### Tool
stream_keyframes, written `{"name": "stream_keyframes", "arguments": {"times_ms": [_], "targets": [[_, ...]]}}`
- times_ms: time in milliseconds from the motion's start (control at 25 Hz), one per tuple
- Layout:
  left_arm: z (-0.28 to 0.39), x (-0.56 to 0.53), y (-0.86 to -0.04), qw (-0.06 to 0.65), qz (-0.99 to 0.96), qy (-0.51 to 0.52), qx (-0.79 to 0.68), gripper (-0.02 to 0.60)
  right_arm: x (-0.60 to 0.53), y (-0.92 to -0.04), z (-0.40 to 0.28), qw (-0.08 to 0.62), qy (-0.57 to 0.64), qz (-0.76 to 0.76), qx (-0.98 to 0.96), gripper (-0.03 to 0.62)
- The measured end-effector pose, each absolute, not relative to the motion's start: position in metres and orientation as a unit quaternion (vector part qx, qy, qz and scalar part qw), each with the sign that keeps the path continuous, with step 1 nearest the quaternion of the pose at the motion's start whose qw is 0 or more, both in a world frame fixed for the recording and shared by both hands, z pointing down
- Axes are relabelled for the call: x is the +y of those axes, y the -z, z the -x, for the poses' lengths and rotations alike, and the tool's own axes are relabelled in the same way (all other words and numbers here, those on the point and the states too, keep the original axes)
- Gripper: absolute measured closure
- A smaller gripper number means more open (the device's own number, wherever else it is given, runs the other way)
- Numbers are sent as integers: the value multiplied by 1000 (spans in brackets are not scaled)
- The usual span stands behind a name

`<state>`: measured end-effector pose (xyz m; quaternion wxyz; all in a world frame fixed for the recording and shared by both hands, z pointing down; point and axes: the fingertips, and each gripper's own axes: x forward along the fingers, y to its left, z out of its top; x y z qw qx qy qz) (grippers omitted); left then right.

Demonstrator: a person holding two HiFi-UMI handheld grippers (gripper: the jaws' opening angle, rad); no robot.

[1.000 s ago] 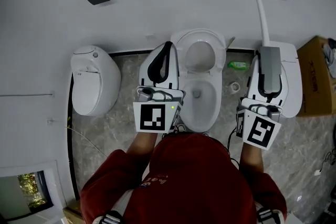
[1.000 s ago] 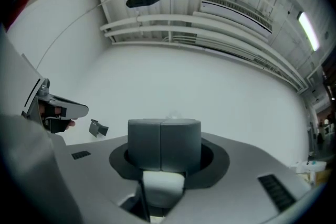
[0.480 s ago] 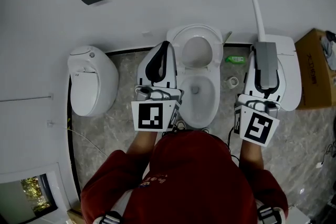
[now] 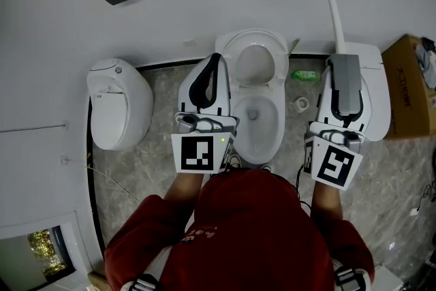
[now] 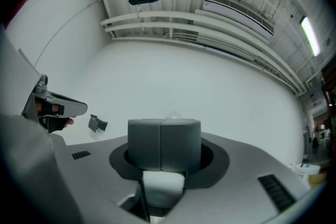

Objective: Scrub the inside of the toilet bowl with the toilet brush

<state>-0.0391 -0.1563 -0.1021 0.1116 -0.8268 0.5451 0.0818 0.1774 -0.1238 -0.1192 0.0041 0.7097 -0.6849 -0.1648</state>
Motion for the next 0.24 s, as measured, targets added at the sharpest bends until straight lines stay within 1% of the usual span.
{"name": "stream_keyframes", "arguments": {"times_ms": [240], "targets": [[38,-152,104,119,826,-78,545,583,-119,119,-177,1,161,-710,-686,444]]}}
